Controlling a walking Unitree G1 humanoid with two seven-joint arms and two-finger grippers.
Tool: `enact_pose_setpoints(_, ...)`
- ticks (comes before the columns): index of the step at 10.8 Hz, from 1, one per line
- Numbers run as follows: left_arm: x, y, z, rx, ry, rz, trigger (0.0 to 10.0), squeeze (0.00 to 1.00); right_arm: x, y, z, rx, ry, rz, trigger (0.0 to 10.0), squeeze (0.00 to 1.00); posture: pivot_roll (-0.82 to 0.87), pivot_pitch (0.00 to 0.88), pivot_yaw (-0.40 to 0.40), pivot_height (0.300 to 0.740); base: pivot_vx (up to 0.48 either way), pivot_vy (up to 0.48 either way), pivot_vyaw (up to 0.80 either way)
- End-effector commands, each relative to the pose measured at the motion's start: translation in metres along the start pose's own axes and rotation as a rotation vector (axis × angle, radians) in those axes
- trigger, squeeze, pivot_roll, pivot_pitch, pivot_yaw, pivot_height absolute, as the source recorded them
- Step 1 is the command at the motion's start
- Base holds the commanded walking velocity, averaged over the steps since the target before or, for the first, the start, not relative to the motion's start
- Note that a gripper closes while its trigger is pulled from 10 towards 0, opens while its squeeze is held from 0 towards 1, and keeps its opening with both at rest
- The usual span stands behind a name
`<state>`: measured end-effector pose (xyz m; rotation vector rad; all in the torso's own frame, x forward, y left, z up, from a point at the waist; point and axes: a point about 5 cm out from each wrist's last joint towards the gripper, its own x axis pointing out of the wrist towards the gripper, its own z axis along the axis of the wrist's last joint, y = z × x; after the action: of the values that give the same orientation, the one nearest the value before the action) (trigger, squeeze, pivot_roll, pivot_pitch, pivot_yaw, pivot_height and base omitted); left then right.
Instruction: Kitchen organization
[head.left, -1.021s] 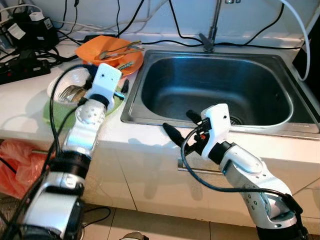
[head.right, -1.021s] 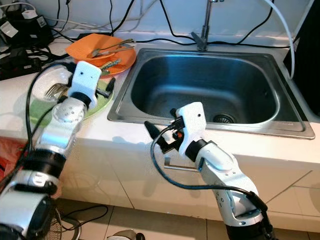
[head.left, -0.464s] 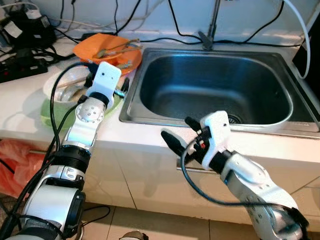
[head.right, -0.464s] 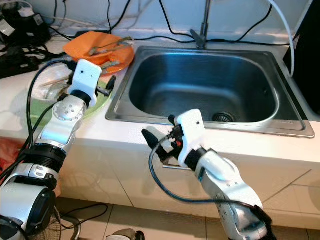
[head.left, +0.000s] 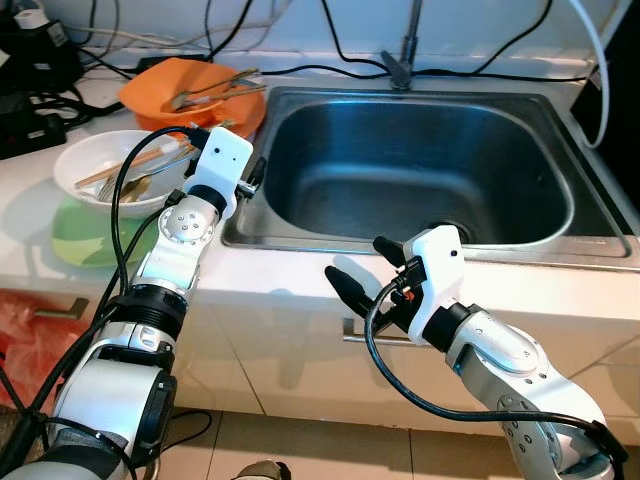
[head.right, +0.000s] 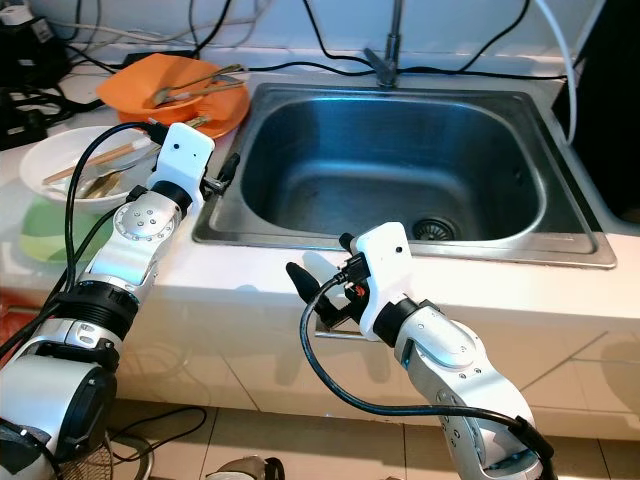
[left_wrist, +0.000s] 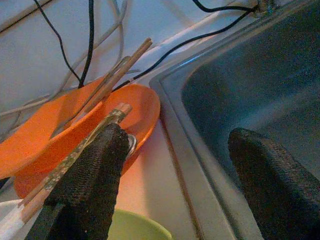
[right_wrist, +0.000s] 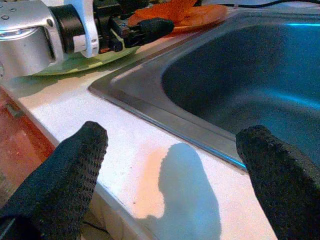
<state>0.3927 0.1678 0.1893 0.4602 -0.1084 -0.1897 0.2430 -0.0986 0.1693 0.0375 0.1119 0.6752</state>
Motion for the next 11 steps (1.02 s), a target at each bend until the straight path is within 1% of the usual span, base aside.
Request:
enact_pose_setpoints(1, 0.001, 0.006, 0.002, 0.005, -0.005, 0.006, 10.0, 0.0, 0.0, 0.001, 0.001, -0.007, 0.0, -0.001, 10.0, 0.0, 0.05, 0.1, 0.046, 0.74, 0.0, 0.0, 0.0)
enact_pose_setpoints(5, 0.0, 0.015, 0.006, 0.009, -0.037, 0.062, 10.0, 0.0, 0.003, 0.001, 0.0, -0.016, 0.003, 0.004, 10.0, 0.0, 0.05, 0.086, 0.036, 0.74, 0.0, 0.0, 0.0)
enact_pose_setpoints(7, -0.005, 0.018, 0.01, -0.024, -0.076, 0.108, 10.0, 0.0, 0.004, -0.002, 0.0, -0.024, -0.002, -0.001, 10.0, 0.0, 0.06, 0.078, 0.035, 0.74, 0.0, 0.0, 0.0)
enact_pose_setpoints(9, -0.013, 0.018, 0.022, -0.058, -0.158, 0.148, 10.0, 0.0, 0.007, -0.004, 0.004, -0.022, -0.036, -0.005, 10.0, 0.0, 0.07, 0.064, 0.033, 0.74, 0.0, 0.0, 0.0)
enact_pose_setpoints(10, -0.016, 0.016, 0.025, -0.081, -0.176, 0.156, 10.0, 0.0, 0.008, -0.005, 0.006, -0.02, -0.051, -0.008, 10.0, 0.0, 0.08, 0.057, 0.028, 0.74, 0.0, 0.0, 0.0)
enact_pose_setpoints(11, -0.02, 0.012, 0.029, -0.106, -0.201, 0.154, 10.0, 0.45, 0.01, -0.007, 0.007, -0.024, -0.061, -0.008, 10.0, 0.0, 0.09, 0.048, 0.024, 0.74, 0.0, 0.0, 0.0)
